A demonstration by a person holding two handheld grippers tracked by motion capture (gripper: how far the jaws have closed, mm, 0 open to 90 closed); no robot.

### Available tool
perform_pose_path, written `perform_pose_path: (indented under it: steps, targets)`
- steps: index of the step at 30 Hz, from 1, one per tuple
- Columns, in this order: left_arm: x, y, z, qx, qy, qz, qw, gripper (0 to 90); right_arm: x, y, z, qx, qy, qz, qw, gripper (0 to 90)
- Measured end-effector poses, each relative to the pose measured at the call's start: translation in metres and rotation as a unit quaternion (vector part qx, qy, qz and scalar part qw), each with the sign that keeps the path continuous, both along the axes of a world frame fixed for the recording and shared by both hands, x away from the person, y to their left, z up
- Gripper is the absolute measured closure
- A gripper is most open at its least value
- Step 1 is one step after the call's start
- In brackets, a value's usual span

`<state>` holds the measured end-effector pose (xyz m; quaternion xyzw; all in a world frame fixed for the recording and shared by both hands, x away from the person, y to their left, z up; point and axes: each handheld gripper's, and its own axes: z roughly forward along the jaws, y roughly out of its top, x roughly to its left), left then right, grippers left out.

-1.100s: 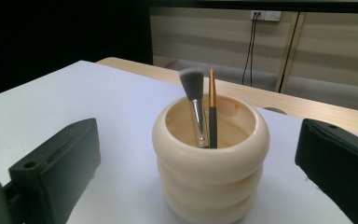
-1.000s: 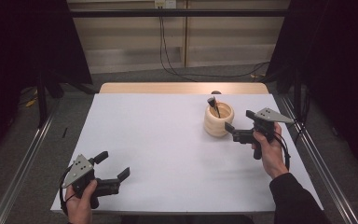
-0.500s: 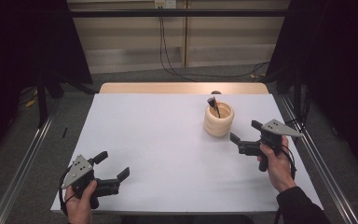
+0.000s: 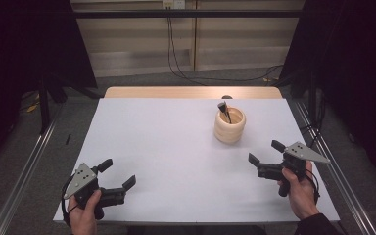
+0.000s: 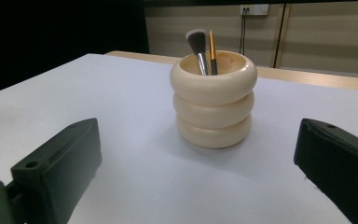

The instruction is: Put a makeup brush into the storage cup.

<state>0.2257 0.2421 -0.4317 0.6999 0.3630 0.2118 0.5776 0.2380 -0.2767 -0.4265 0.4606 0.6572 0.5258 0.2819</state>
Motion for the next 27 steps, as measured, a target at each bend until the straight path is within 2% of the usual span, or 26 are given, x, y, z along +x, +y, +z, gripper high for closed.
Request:
perform_pose_path:
  steps: [8,15,17,18,22,27]
  targets:
    - [-0.001,0.002,0.001,0.001,-0.002,0.005,1.0000,1.2,-0.027,-0.006,-0.006,-0.003,0.006,-0.008,0.9999,0.4]
    - [-0.002,0.003,0.001,0.000,-0.003,0.008,1.0000,1.2,-0.047,-0.013,-0.010,0.009,0.006,-0.021,0.9997,0.4]
    - [-0.002,0.002,0.001,-0.001,-0.004,0.008,1.0000,1.2,-0.049,-0.014,-0.009,0.018,-0.001,-0.020,0.9996,0.1]
    - [-0.002,0.002,0.001,0.000,-0.005,0.008,1.0000,1.2,-0.049,-0.016,-0.010,0.010,-0.003,-0.022,0.9997,0.2]
    - [-0.001,0.003,0.001,-0.002,-0.005,0.011,0.9999,1.2,-0.048,-0.018,-0.011,0.021,0.001,-0.025,0.9995,0.1]
    - [-0.001,0.003,0.001,-0.002,-0.004,0.004,1.0000,1.2,-0.047,-0.017,-0.012,0.010,-0.001,-0.022,0.9997,0.4]
